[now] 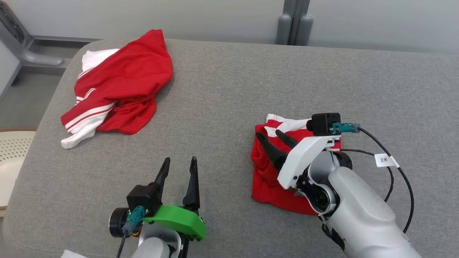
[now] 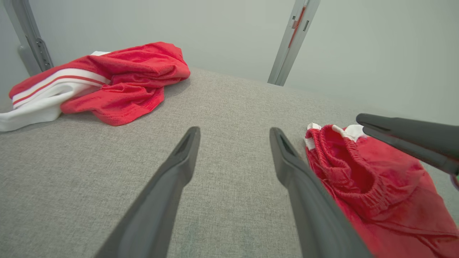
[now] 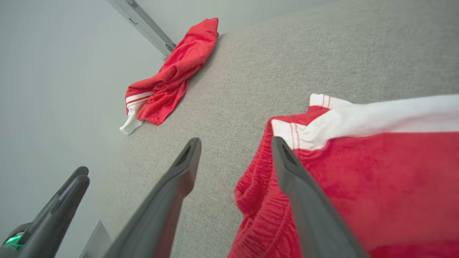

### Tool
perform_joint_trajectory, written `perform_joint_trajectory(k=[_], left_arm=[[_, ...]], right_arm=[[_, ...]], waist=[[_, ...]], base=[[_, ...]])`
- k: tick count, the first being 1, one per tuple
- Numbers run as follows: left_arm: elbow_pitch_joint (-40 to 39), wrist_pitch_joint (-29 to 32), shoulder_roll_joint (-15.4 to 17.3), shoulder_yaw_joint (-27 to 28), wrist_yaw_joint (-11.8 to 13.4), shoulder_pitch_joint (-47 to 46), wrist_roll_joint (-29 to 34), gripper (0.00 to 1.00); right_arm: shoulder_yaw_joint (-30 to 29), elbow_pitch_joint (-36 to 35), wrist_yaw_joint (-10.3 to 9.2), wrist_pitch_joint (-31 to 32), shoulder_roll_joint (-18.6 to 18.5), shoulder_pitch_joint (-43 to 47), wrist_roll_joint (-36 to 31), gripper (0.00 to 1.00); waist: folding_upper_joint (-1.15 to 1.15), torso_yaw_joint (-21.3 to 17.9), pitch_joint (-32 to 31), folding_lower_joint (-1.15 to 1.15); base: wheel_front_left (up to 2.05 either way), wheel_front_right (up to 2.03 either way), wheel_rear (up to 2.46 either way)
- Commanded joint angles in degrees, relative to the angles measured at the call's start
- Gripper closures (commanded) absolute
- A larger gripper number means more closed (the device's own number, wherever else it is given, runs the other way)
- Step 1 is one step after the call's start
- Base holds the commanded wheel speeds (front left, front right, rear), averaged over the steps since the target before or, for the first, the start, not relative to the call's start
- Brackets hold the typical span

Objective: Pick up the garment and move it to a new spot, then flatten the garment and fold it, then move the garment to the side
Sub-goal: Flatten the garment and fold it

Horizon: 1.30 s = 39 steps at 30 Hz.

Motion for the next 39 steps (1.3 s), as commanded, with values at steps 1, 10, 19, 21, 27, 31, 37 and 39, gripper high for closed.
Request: perform_joint_trajectory(k=[1,10,19,21,27,31,37,39], left_arm=[[-0.3,-0.3,0.1,0.1,0.1,-1.3,-0.1,0.00],[-1.8,-0.2,0.2,1.7,-0.5,-2.9,3.3,0.00],[-1.6,-0.2,0.2,5.2,-1.1,0.8,4.5,0.00],[-2.0,-0.2,0.1,5.9,-1.1,2.1,4.7,0.00],[-2.8,-0.2,0.1,7.9,-1.4,5.8,5.4,0.00],[-3.0,-0.2,0.0,8.9,-1.6,7.2,6.0,0.00],[-2.9,-0.2,0.0,9.9,-2.0,7.8,6.6,0.00],[-2.8,-0.2,0.0,10.0,-2.1,7.6,6.6,0.00]], right_arm=[[0.0,-0.5,-0.04,-1.5,-0.5,-0.6,-1.3,0.00],[-3.1,-2.4,-0.04,-16.7,-5.5,2.2,-15.7,0.00],[-11.5,-4.0,-0.04,-22.9,-3.3,9.8,-23.8,0.00],[-13.3,-5.1,-0.05,-23.3,-2.8,11.7,-26.0,0.00],[-18.2,-9.1,-0.04,-23.8,-1.0,17.5,-29.5,0.00],[-20.4,-11.5,-0.04,-23.8,-0.3,20.4,-29.4,0.00],[-19.9,-13.7,-0.04,-23.9,-0.1,22.2,-27.1,0.00],[-19.5,-13.9,-0.04,-23.9,-0.2,22.3,-26.6,0.00]], waist=[[0.00,-1.0,-0.4,0.00],[0.00,-5.5,-2.5,0.00],[0.00,-8.1,-5.0,0.00],[0.00,-8.3,-5.5,0.00],[0.00,-7.9,-6.4,0.00],[0.00,-7.5,-6.5,0.00],[0.00,-7.4,-6.3,0.00],[0.00,-7.4,-6.2,0.00]], base=[[0.00,0.00,0.00],[0.00,0.00,0.00],[0.00,0.00,0.00],[0.00,0.00,0.00],[0.00,0.00,0.00],[0.00,0.00,0.00],[0.00,0.00,0.00],[0.00,0.00,0.00]])
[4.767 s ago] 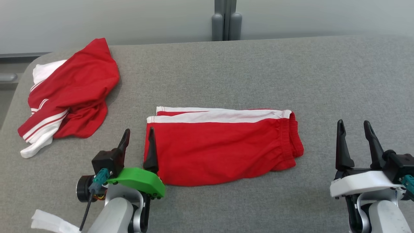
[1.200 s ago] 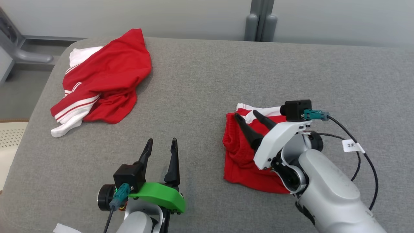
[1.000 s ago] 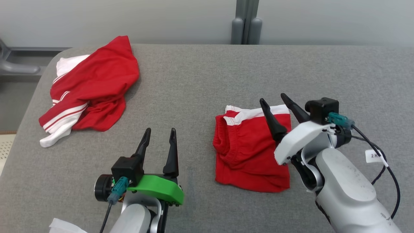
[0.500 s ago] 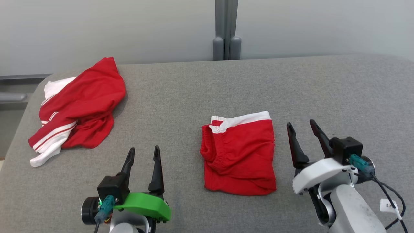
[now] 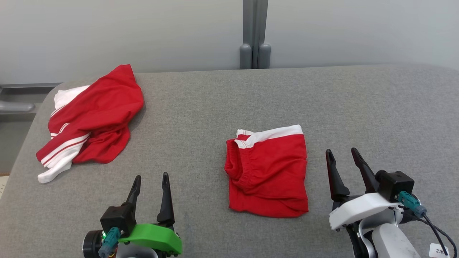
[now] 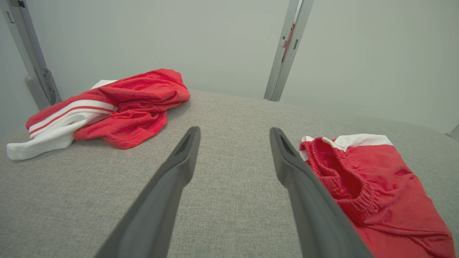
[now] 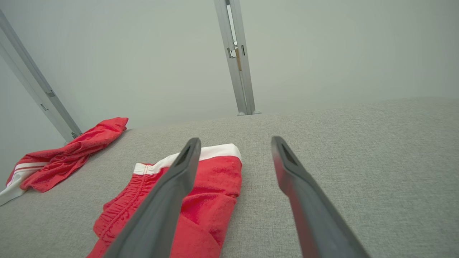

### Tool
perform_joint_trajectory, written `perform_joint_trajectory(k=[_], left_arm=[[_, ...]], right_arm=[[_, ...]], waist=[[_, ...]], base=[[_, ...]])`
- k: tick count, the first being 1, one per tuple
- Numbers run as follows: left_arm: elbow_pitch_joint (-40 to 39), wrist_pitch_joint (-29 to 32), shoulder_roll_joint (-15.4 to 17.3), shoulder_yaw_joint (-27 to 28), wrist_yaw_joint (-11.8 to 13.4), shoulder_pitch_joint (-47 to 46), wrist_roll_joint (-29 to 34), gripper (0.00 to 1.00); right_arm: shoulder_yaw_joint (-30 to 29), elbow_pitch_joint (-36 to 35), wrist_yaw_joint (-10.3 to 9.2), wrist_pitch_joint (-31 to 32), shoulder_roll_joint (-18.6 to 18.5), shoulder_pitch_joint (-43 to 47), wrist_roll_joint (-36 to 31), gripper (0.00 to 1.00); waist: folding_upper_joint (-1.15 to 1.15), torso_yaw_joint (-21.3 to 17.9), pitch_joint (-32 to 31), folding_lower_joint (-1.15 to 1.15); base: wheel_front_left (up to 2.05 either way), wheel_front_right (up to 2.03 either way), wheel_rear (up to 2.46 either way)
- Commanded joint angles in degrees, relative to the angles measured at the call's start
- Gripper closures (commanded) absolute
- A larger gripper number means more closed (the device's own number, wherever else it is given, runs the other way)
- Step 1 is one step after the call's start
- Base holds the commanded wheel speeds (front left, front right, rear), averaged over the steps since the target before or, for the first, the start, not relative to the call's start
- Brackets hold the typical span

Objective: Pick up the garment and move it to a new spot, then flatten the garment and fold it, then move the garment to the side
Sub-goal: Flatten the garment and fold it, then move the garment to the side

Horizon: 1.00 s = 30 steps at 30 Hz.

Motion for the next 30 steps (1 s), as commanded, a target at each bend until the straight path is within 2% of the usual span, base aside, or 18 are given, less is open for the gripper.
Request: perform_joint_trajectory(k=[1,19,30], left_arm=[[0.1,0.0,0.1,0.2,-0.2,0.3,0.7,0.00],[-0.5,0.0,0.0,-0.4,0.0,-1.2,0.6,0.00],[-1.1,0.0,0.0,-1.0,0.2,-3.0,-0.4,0.00]], right_arm=[[0.3,-0.3,-0.04,-0.3,-0.1,0.5,0.7,0.00],[-0.6,-0.3,-0.04,1.1,-0.1,0.0,-0.5,0.00],[-3.7,6.5,-0.04,15.2,-0.1,-6.6,-2.6,0.00]], waist=[[0.00,0.0,0.1,0.00],[0.00,0.2,1.1,0.00],[0.00,3.8,3.4,0.00]], base=[[0.00,0.00,0.00],[0.00,0.00,0.00],[0.00,0.00,0.00]])
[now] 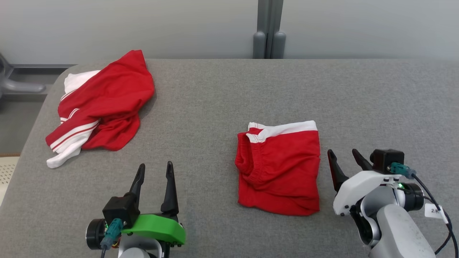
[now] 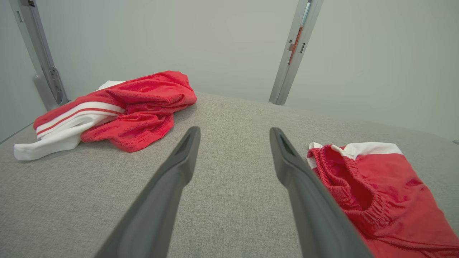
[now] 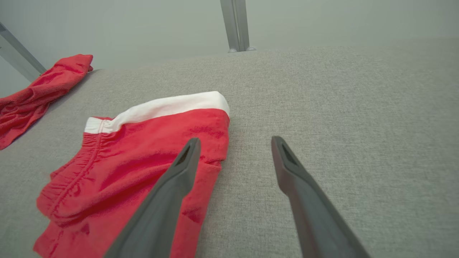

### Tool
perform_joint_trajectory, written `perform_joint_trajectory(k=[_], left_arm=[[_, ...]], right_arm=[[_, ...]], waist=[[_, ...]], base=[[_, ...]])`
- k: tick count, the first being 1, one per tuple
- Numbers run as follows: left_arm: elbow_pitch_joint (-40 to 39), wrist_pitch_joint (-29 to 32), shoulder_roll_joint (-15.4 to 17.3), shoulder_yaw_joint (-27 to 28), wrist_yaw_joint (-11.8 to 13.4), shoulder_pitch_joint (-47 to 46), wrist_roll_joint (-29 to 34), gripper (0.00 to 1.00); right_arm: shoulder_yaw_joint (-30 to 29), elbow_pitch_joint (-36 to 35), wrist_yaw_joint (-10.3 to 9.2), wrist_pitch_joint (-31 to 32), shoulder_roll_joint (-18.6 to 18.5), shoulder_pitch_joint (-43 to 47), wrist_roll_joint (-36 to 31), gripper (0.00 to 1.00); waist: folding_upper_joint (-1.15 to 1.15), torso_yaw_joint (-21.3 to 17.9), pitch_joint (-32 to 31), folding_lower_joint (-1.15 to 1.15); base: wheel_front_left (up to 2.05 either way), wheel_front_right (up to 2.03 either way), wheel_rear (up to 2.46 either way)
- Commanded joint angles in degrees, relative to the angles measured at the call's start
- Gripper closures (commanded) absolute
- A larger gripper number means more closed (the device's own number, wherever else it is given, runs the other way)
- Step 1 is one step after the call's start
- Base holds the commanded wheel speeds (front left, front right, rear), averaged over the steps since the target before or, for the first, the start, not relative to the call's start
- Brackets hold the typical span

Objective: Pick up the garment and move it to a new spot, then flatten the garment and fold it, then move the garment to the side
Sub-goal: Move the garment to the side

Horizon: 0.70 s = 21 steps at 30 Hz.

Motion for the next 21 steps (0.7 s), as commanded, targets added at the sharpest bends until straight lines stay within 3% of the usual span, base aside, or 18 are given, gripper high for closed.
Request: perform_joint_trajectory(k=[1,15,16,18,19,20,21], left_arm=[[-0.3,0.0,0.1,0.2,0.1,-1.1,-0.1,0.00],[-1.7,0.0,0.1,0.0,0.6,-2.3,-0.8,0.00],[-1.8,0.0,0.1,0.0,0.7,-2.4,-0.8,0.00],[-2.0,0.0,0.1,0.1,0.8,-2.5,-0.8,0.00],[-2.1,0.0,0.1,0.2,0.8,-2.5,-0.6,0.00],[-2.1,0.0,0.1,0.0,0.7,-2.6,-0.3,0.00],[-2.1,0.0,0.1,-0.1,0.6,-2.7,0.0,0.00]], right_arm=[[-0.3,0.8,-0.04,1.2,-0.1,-1.5,-1.0,0.00],[-1.7,12.3,-0.04,14.1,-0.7,-10.2,-1.6,0.00],[-1.8,12.8,-0.04,14.1,-0.6,-10.6,-1.7,0.05],[-1.8,13.6,-0.04,14.0,-0.6,-11.2,-1.8,0.62],[-1.8,13.8,-0.04,13.8,-0.6,-11.5,-1.8,0.85],[-1.7,13.9,-0.04,13.5,-0.6,-11.8,-1.6,1.00],[-1.4,13.9,-0.04,13.1,-0.7,-12.1,-1.6,1.00]], waist=[[0.00,1.6,1.2,0.00],[0.00,7.0,5.4,0.00],[0.00,7.1,5.6,0.00],[0.00,7.0,5.9,0.00],[0.00,6.9,6.2,0.00],[0.00,6.6,6.5,0.00],[0.00,6.2,6.8,0.00]], base=[[0.00,0.00,0.00],[0.00,0.00,0.00],[0.00,0.00,0.00],[0.00,0.00,0.00],[0.00,0.00,0.00],[0.00,0.00,0.00],[0.00,0.00,0.00]])
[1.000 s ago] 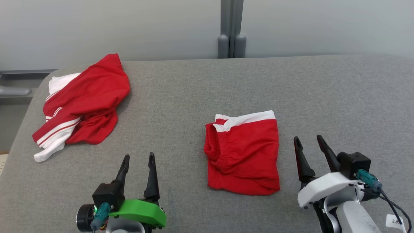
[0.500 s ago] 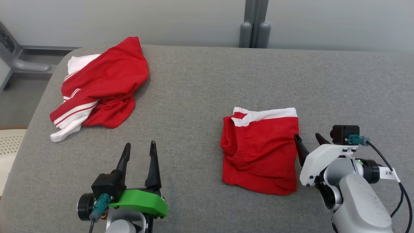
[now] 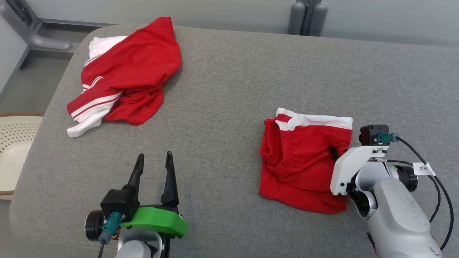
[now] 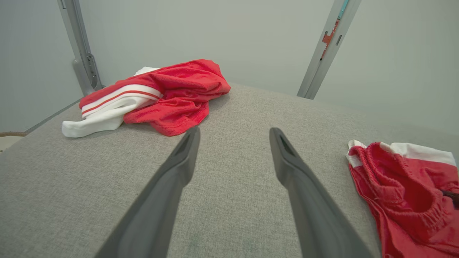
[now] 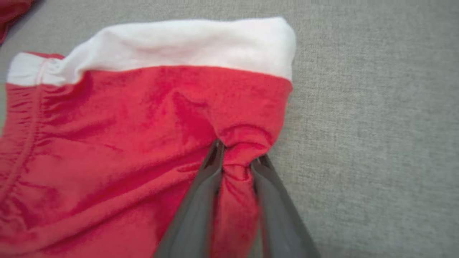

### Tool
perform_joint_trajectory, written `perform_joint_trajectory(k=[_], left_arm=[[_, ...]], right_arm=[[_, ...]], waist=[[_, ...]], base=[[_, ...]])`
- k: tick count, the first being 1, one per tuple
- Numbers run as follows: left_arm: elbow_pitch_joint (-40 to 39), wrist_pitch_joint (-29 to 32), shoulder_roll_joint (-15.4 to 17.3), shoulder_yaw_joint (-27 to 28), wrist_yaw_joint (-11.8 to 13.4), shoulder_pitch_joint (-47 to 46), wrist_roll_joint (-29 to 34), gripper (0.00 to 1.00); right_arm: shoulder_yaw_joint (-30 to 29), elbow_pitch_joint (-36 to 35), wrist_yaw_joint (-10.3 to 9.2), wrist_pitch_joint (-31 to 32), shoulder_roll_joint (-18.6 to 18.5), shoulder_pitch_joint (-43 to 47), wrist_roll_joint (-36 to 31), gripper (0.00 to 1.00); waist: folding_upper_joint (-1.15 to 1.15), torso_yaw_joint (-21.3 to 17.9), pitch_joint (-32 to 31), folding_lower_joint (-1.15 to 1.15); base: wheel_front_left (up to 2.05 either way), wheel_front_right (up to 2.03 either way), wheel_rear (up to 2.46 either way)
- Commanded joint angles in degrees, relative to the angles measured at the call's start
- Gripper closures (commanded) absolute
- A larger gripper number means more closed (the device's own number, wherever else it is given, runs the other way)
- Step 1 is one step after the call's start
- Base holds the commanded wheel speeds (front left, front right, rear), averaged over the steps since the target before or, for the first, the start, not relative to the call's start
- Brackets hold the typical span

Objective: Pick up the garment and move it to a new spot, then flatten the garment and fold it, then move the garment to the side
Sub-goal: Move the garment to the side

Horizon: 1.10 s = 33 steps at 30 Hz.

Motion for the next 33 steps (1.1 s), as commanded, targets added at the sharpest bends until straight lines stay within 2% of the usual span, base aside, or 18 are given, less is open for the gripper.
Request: perform_joint_trajectory(k=[1,8,14,20,26,30,33], left_arm=[[-0.4,0.0,0.1,0.1,-0.3,-1.6,0.9,0.00],[-1.4,0.0,0.1,1.3,-0.7,-3.2,2.7,0.00],[-2.3,0.0,0.4,2.3,-2.0,-6.2,5.7,0.00],[-2.4,0.0,1.4,1.5,-3.1,-8.9,7.8,0.00],[-2.1,0.0,2.0,0.3,-3.8,-10.2,8.9,0.00],[-3.0,0.4,2.4,-0.3,-3.9,-10.6,9.0,0.00],[-4.0,0.8,2.7,-0.4,-3.4,-10.5,9.0,0.00]], right_arm=[[0.5,0.1,-0.05,-0.8,-0.7,-0.8,-0.1,1.00],[1.4,-1.1,-0.07,-4.5,-4.0,-5.7,-0.3,1.00],[0.0,-0.7,-0.07,-7.0,-7.2,-11.2,0.3,1.00],[-1.1,1.6,-0.07,-9.7,-8.3,-14.5,1.1,1.00],[-0.9,5.8,-0.07,-12.8,-8.5,-16.9,1.1,1.00],[-0.3,9.1,-0.07,-14.7,-9.5,-19.1,0.9,1.00],[1.0,11.7,-0.07,-16.2,-11.6,-21.7,-0.5,1.00]], waist=[[0.00,-1.1,1.0,0.00],[0.00,-8.5,5.0,0.00],[0.00,-20.4,10.4,0.00],[0.00,-28.0,14.0,0.00],[0.00,-30.5,15.3,0.00],[0.00,-29.7,15.8,0.00],[0.00,-28.1,16.5,0.00]], base=[[0.00,0.00,0.00],[0.00,0.00,0.00],[0.00,0.00,0.00],[0.00,0.00,0.00],[0.00,0.00,0.00],[0.00,0.00,0.00],[0.00,0.00,0.00]])
